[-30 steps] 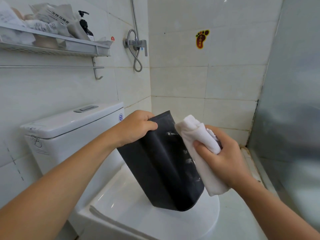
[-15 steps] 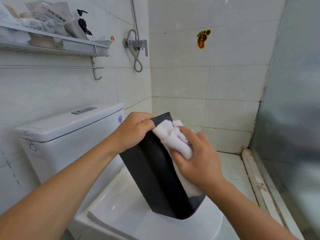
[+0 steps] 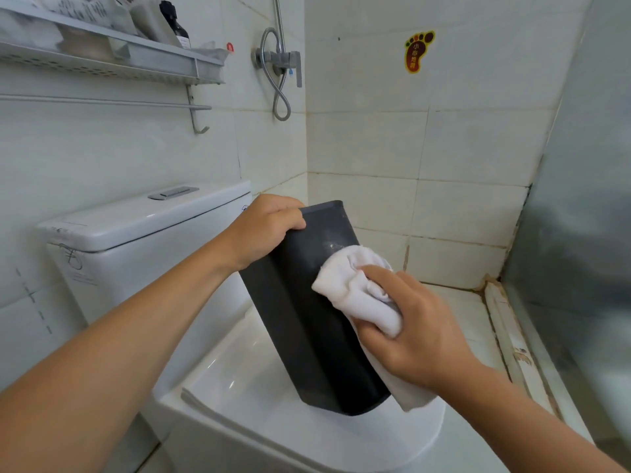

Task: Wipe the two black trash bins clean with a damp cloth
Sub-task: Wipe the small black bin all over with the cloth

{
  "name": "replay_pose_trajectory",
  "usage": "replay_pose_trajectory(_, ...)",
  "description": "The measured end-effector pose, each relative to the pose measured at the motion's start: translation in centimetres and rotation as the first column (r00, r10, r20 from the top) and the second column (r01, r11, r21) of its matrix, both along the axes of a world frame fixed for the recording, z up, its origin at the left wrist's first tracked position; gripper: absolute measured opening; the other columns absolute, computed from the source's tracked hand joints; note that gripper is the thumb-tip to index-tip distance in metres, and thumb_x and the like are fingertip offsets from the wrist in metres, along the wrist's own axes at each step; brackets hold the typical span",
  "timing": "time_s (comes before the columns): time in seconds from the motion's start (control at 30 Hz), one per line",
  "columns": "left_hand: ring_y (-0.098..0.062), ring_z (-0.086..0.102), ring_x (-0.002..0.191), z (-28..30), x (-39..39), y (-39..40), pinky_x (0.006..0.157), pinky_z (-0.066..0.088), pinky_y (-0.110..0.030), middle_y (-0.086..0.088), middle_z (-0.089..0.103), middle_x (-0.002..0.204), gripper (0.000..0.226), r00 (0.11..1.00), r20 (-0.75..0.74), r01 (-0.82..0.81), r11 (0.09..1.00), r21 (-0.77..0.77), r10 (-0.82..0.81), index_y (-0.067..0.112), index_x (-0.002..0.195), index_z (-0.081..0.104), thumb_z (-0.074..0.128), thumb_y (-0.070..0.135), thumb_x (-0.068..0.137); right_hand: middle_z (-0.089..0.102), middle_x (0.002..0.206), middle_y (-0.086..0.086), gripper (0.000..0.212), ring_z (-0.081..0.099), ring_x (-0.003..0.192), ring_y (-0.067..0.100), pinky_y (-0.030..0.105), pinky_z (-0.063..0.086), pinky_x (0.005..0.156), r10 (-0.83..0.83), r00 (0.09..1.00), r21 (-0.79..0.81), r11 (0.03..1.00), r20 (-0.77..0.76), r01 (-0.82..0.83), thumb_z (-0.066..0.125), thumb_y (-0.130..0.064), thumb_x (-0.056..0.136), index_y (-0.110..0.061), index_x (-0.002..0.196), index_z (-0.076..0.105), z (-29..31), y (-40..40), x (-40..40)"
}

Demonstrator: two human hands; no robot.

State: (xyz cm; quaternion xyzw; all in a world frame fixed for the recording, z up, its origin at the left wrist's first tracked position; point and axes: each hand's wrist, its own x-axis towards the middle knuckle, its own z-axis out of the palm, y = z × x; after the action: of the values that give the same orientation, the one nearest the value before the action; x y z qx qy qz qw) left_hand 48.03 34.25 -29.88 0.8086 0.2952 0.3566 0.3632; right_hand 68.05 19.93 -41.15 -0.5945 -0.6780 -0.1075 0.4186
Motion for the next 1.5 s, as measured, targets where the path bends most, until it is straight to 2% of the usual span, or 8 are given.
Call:
replay_pose_trajectory(0.13,-0.026,0.033,0.074,0.0,-0.3,0.0,0.074,0.024,-0.042,-0.010,0.038,0.075,0.036,1.000,0.003,-0.020,0.999,-0.038,0.020,-0.008,0.074,0.039,0.054,0.024,0.076,0.061,0.094,-0.016,0.051,0.059,0.074,0.011,0.029,0.051,0.058,-0.033,0.999,0.005,0.999,-0.018,0.033,0.057,-0.046,0.078,-0.041,0.129,0.059,-0.7,0.1,0.0)
replay_pose_trajectory(0.33,-0.022,0.037,0.072,-0.4,-0.8,-0.2,0.073,0.027,-0.041,-0.009,0.038,0.074,0.034,0.999,-0.001,-0.035,0.999,-0.004,0.035,-0.007,0.077,0.040,0.053,0.025,0.079,0.064,0.094,-0.008,0.047,0.063,0.081,0.019,0.043,0.056,0.065,-0.028,0.996,0.038,0.999,-0.085,0.031,0.055,-0.056,0.080,-0.046,0.126,0.057,2.1,2.8,-0.9)
replay_pose_trajectory(0.6,-0.012,0.053,0.080,-0.4,-1.0,-0.5,0.078,0.038,-0.034,-0.020,0.060,0.084,0.027,1.000,-0.025,0.009,0.999,0.030,-0.009,0.008,0.082,0.070,0.051,0.026,0.081,0.064,0.094,-0.009,0.051,0.060,0.086,0.015,0.038,0.053,0.072,-0.041,0.990,0.095,0.994,-0.137,0.054,0.052,-0.063,0.079,-0.047,0.128,0.056,4.7,4.8,-1.9)
replay_pose_trajectory(0.67,-0.009,0.047,0.071,-0.3,-0.8,-0.9,0.069,0.037,-0.026,0.000,0.053,0.070,0.021,0.999,-0.031,0.027,0.999,0.024,-0.026,0.017,0.067,0.064,0.050,0.023,0.082,0.064,0.093,-0.008,0.048,0.060,0.084,0.017,0.039,0.053,0.069,-0.032,0.992,0.096,0.994,-0.123,0.044,0.053,-0.059,0.080,-0.046,0.125,0.056,4.2,3.9,-1.9)
replay_pose_trajectory(0.8,-0.022,0.037,0.074,0.0,-0.5,-0.9,0.074,0.028,-0.039,-0.010,0.040,0.076,0.035,0.999,-0.006,0.033,0.999,-0.024,-0.033,-0.011,0.075,0.043,0.053,0.023,0.079,0.062,0.095,-0.010,0.050,0.060,0.076,0.016,0.041,0.055,0.059,0.007,1.000,0.080,0.997,-0.016,-0.006,0.058,-0.049,0.081,-0.037,0.129,0.061,1.7,1.2,-1.1)
replay_pose_trajectory(1.07,-0.026,0.032,0.073,0.0,-0.8,-1.0,0.072,0.024,-0.041,-0.009,0.036,0.074,0.031,0.999,0.015,0.035,0.998,-0.045,-0.034,-0.003,0.071,0.036,0.053,0.021,0.078,0.057,0.092,-0.014,0.058,0.054,0.075,0.008,0.032,0.052,0.052,0.050,0.991,0.133,0.989,0.127,-0.067,0.069,-0.041,0.075,-0.032,0.131,0.061,-0.6,-0.7,-0.5)
replay_pose_trajectory(1.33,-0.013,0.052,0.078,-0.3,0.3,-1.4,0.075,0.041,-0.035,-0.005,0.059,0.080,0.029,0.998,-0.047,0.037,0.997,0.069,-0.034,-0.006,0.087,0.065,0.049,0.015,0.099,0.063,0.090,-0.011,0.045,0.062,0.078,0.016,0.035,0.052,0.064,-0.063,0.984,0.126,0.988,-0.167,0.084,0.055,-0.059,0.079,-0.044,0.121,0.059,4.7,3.8,-2.2)
replay_pose_trajectory(1.5,-0.010,0.038,0.063,-0.2,0.9,-1.4,0.066,0.029,-0.032,0.007,0.042,0.064,0.042,1.000,-0.023,0.006,1.000,0.023,-0.005,0.019,0.058,0.046,0.052,0.008,0.098,0.068,0.092,-0.012,0.042,0.064,0.081,0.011,0.036,0.055,0.069,-0.107,0.962,0.091,0.987,-0.252,0.133,0.056,-0.059,0.083,-0.042,0.121,0.060,5.1,4.9,-1.5)
